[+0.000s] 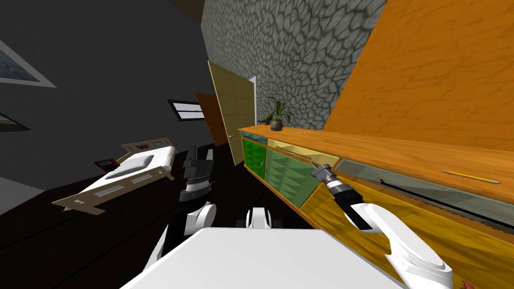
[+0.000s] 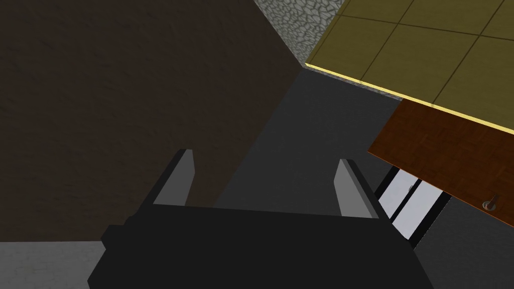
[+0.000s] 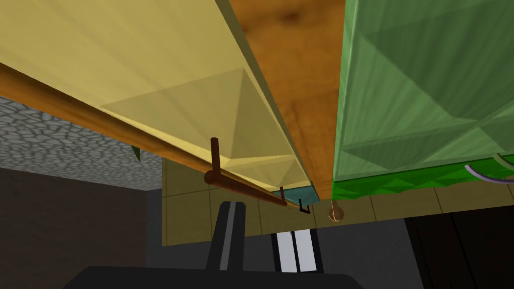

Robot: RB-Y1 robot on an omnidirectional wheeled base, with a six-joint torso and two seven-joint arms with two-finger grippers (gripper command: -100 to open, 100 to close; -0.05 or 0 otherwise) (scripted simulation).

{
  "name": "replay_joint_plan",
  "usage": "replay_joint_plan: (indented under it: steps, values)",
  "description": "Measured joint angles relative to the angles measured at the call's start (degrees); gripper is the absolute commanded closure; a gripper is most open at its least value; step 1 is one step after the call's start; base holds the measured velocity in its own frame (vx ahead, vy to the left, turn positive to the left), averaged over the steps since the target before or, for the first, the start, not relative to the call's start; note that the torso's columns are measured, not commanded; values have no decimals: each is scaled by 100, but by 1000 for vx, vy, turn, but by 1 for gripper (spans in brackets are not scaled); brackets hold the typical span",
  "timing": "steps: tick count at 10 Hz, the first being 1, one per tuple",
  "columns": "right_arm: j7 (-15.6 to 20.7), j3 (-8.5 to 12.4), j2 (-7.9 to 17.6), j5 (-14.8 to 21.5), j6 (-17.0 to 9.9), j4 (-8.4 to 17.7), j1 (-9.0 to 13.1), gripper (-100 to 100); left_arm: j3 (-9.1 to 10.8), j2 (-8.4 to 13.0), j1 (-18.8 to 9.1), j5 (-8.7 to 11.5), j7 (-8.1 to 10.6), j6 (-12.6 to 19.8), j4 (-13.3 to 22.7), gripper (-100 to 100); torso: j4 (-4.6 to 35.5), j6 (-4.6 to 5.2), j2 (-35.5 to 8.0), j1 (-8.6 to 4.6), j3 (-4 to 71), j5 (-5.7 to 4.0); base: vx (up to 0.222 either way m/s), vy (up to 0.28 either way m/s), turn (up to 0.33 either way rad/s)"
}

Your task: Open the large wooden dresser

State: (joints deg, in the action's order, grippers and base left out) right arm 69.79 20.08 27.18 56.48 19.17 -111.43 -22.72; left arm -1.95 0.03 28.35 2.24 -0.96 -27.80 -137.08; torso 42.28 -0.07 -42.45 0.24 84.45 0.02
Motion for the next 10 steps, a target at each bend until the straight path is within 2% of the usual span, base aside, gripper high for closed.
replay_joint_plan:
  steps: [3, 4, 10]
  values:
    - [-53, -9, 23, 0, 12, -102, -64, 100, 0, 0, 0, 0, 0, 0, 0, 0, 1, 7, 14, -28, 10, -3, -120, 116, -32]
    - [-57, -10, 22, 0, 12, -107, -68, -100, 1, 1, 1, 0, 0, 0, 0, 0, -5, 6, 40, -54, 24, -10, 60, -20, -20]
    - [467, 178, 240, 507, 14, -437, -354, -100, 2, 2, 3, 0, 0, -1, -1, 0, 5, 8, 2, -25, 2, -2, 146, -80, -16]
